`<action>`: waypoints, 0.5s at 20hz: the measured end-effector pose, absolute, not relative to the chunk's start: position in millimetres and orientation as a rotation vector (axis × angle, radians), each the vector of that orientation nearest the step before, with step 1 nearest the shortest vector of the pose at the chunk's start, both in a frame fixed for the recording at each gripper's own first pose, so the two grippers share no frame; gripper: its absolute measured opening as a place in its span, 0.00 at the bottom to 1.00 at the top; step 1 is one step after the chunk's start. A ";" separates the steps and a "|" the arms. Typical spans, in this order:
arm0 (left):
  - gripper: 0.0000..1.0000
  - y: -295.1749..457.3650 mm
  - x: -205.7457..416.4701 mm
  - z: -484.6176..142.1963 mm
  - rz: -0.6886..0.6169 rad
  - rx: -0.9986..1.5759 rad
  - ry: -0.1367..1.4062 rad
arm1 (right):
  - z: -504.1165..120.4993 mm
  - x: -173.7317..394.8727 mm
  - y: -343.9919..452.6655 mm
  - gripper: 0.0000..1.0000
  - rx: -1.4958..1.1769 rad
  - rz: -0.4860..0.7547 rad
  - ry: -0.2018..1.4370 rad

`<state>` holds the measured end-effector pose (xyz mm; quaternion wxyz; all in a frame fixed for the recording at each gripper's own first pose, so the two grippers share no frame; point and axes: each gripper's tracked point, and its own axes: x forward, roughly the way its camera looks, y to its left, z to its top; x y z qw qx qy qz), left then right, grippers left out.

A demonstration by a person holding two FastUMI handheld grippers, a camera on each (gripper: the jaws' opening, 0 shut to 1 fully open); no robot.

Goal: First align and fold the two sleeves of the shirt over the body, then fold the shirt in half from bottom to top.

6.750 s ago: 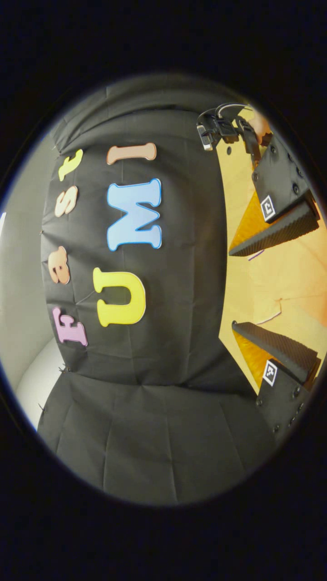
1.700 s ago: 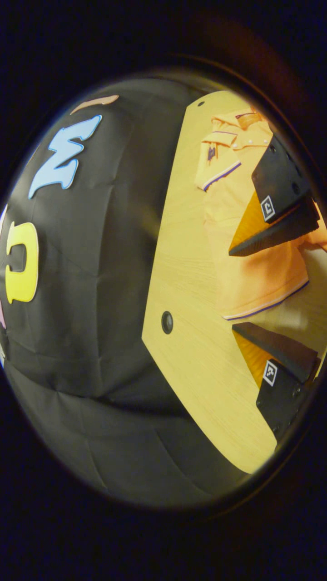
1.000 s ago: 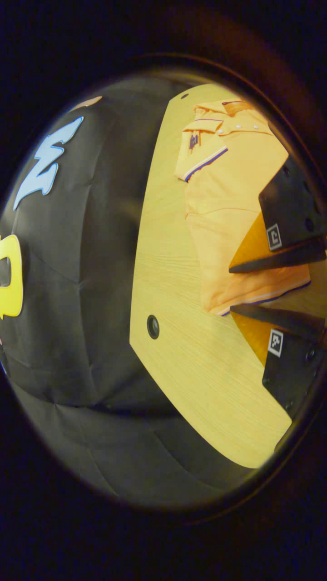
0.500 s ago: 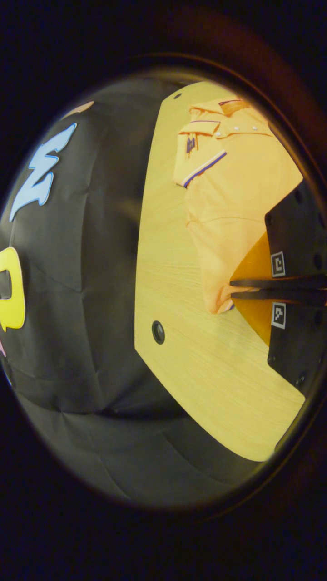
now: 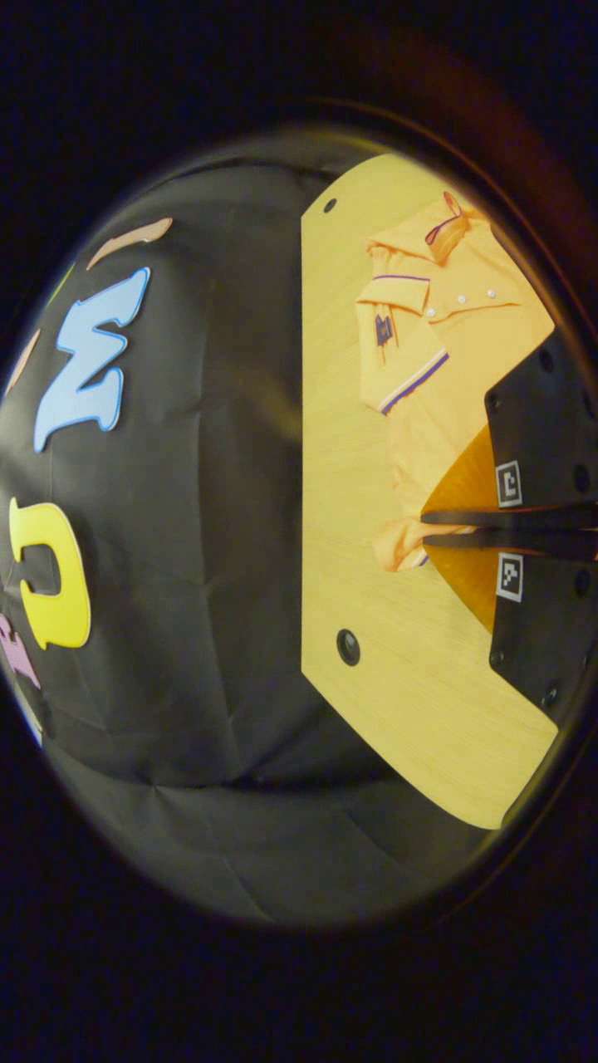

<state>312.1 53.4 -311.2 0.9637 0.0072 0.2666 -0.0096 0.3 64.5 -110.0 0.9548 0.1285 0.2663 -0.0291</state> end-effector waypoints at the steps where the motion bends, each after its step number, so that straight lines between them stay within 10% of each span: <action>1: 0.07 44.1 312.1 -311.2 -0.042 0.021 0.541 | -109.8 0.8 66.1 0.96 0.259 -0.061 0.541; 10: 0.08 -16.4 302.8 -336.5 -0.198 0.087 0.614 | -121.2 -3.6 81.2 0.96 0.280 -0.088 0.559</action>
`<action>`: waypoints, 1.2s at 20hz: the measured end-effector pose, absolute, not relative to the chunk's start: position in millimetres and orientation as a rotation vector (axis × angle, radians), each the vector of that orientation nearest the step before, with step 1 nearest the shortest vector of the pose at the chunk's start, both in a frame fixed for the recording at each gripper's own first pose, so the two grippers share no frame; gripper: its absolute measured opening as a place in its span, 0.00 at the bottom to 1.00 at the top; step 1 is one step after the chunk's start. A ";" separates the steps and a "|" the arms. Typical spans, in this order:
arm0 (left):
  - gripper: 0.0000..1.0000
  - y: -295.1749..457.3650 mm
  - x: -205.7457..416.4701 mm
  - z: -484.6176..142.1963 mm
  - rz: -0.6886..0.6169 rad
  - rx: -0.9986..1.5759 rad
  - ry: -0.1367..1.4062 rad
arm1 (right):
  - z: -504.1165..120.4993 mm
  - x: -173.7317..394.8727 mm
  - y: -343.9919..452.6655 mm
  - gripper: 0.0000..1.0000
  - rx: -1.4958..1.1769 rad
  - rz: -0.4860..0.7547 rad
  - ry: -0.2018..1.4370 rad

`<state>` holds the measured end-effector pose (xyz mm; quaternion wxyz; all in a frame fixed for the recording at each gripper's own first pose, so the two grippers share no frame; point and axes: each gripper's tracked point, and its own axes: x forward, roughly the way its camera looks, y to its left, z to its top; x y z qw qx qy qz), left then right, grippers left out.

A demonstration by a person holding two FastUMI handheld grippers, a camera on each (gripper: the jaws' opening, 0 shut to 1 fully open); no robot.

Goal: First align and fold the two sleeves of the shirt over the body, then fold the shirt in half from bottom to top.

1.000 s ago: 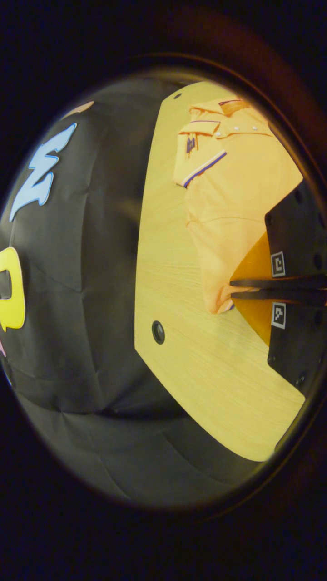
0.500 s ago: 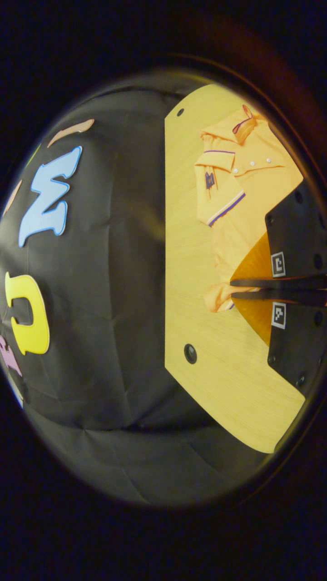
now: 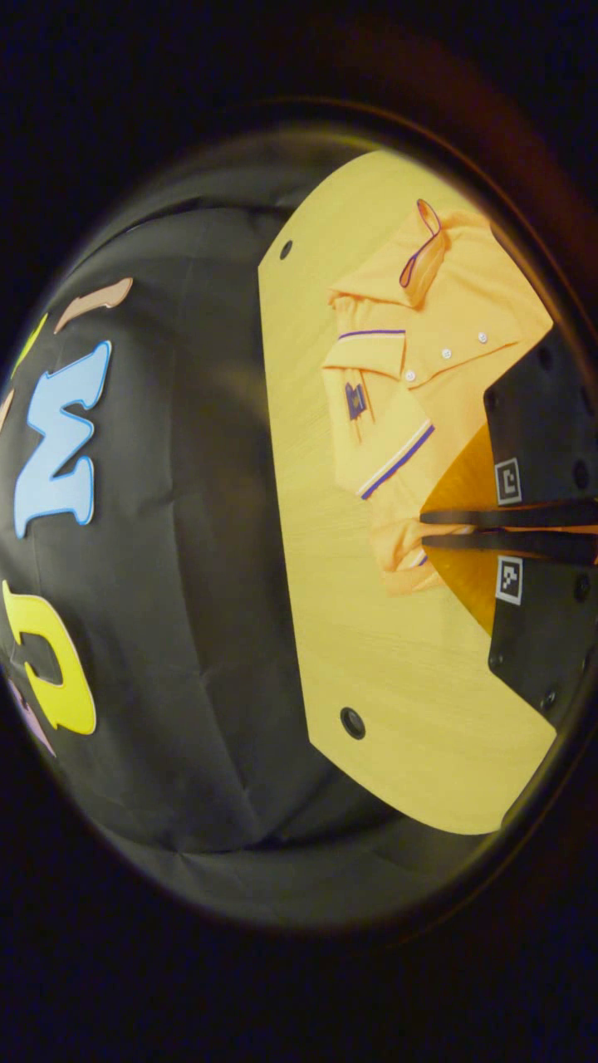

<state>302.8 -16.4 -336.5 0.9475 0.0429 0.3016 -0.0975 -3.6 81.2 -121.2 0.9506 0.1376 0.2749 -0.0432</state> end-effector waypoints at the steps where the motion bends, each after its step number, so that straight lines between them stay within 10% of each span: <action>1: 0.10 -18.2 299.9 -336.8 -0.204 0.088 0.623 | -121.9 -3.8 79.8 0.96 0.276 -0.086 0.557; 14: 0.72 -34.2 213.6 -296.5 -0.227 0.023 0.609 | -134.7 -41.2 59.5 0.96 0.210 0.038 0.541; 24: 0.90 -22.8 82.0 -263.4 -0.190 0.032 0.591 | -166.1 -108.0 49.5 0.96 0.154 0.127 0.565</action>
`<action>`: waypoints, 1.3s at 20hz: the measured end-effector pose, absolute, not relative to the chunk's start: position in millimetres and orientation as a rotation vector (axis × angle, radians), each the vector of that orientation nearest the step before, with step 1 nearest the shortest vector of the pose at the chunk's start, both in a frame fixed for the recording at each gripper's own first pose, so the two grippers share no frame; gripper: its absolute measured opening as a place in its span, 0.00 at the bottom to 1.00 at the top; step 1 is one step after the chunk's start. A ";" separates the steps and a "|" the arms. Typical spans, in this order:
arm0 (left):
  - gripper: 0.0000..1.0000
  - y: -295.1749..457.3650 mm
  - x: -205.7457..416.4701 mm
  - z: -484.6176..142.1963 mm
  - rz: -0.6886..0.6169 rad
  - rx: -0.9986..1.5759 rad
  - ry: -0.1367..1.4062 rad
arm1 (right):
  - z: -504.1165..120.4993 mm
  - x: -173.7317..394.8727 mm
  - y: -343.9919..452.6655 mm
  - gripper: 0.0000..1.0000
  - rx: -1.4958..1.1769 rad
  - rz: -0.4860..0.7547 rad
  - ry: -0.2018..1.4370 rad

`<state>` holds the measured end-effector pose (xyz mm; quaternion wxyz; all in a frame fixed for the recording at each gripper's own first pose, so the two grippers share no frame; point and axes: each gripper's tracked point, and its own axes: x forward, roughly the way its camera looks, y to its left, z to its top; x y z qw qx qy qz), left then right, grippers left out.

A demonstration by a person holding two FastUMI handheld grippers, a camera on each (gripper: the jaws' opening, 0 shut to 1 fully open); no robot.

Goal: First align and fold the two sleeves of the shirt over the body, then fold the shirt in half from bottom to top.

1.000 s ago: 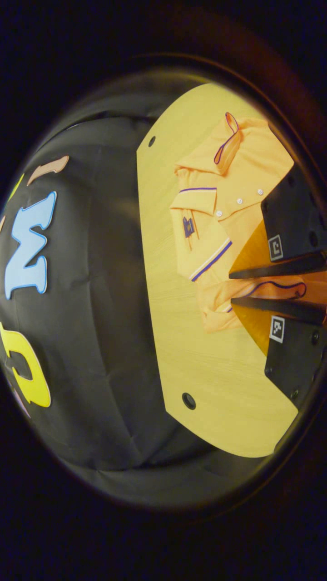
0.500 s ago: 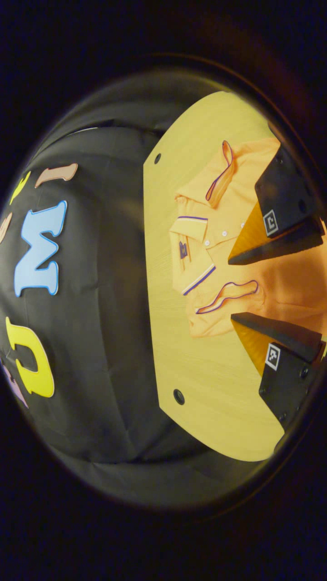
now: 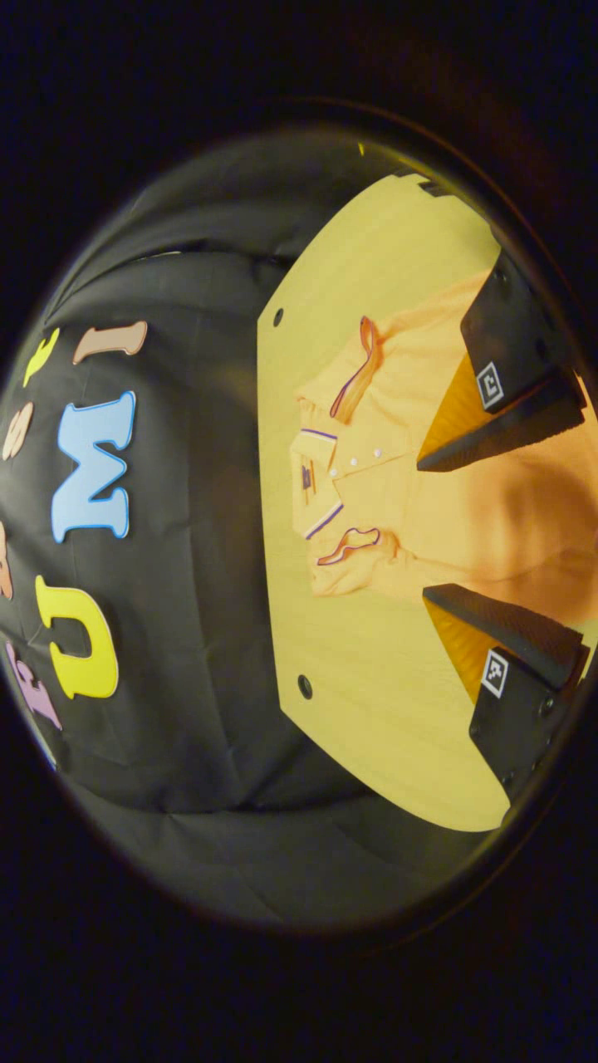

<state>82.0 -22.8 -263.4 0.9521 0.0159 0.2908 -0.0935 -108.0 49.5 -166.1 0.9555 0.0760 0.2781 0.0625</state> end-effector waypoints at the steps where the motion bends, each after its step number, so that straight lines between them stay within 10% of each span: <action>1: 0.91 -20.9 68.7 -260.7 -0.190 0.033 0.589 | -170.6 -114.5 50.6 0.96 0.153 0.133 0.572; 26: 0.94 63.9 -152.3 -333.9 -0.277 0.002 0.783 | -278.0 -206.4 99.5 0.96 0.161 0.114 0.859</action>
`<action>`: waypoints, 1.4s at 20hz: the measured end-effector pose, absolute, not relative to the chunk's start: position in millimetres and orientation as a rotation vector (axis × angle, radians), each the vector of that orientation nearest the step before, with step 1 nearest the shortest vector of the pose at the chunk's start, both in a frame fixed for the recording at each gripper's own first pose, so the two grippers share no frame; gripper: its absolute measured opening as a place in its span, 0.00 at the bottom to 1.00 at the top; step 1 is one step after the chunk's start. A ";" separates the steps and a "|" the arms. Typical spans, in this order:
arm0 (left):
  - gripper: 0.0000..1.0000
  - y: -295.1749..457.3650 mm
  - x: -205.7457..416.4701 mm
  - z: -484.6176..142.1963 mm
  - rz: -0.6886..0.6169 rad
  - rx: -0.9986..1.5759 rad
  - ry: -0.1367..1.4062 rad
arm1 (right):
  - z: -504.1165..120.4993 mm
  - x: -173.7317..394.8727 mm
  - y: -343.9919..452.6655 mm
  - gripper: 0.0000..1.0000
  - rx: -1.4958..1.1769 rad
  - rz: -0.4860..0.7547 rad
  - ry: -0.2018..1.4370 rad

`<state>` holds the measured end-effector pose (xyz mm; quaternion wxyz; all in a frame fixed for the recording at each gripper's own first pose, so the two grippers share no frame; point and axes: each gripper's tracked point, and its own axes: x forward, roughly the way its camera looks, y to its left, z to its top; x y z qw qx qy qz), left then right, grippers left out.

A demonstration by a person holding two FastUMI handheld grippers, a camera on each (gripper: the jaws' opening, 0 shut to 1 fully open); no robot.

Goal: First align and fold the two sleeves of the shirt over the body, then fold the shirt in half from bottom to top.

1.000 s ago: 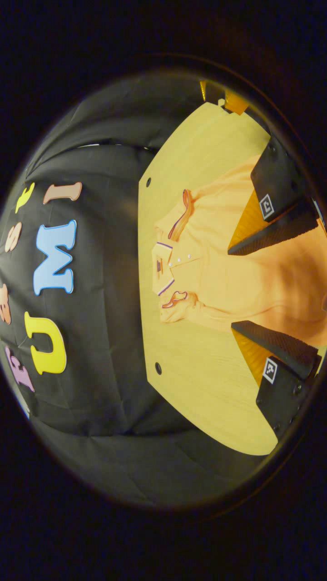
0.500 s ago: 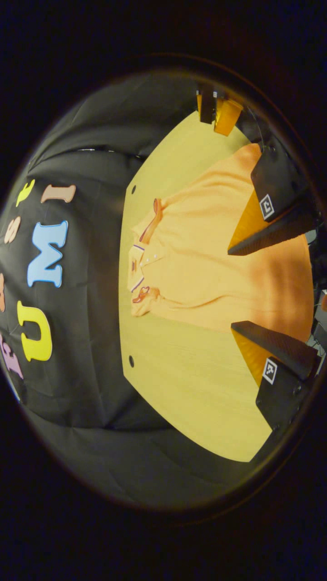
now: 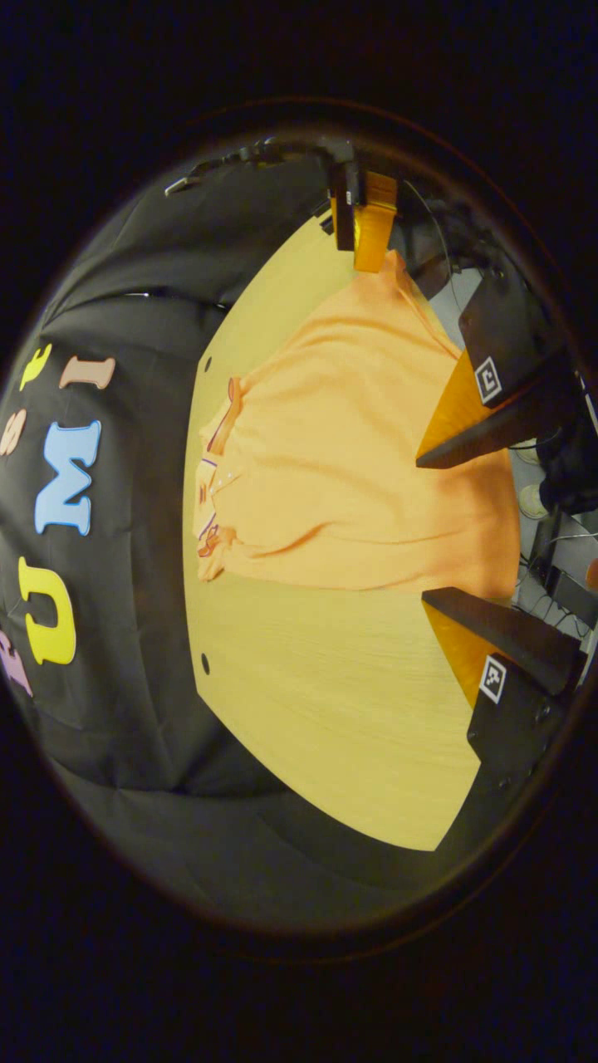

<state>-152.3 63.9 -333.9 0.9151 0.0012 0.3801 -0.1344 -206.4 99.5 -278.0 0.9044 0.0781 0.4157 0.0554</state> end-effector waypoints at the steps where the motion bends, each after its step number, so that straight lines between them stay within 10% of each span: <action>1: 0.94 67.6 -157.0 -338.8 -0.275 0.011 0.790 | -281.7 -207.0 101.2 0.96 0.158 0.115 0.870; 15: 0.95 59.4 -166.9 -356.3 -0.274 0.061 0.792 | -308.1 -212.1 115.8 0.95 0.119 0.102 0.931; 16: 0.80 55.9 -166.6 -355.9 -0.278 0.063 0.790 | -311.1 -211.5 117.3 0.95 0.117 0.106 0.936; 22: 0.20 39.0 -170.2 -355.3 -0.304 0.110 0.795 | -308.9 -214.0 114.2 0.42 0.133 0.093 0.932; 28: 0.10 35.8 -169.0 -353.7 -0.261 0.074 0.811 | -309.6 -212.9 114.6 0.07 0.165 0.109 0.942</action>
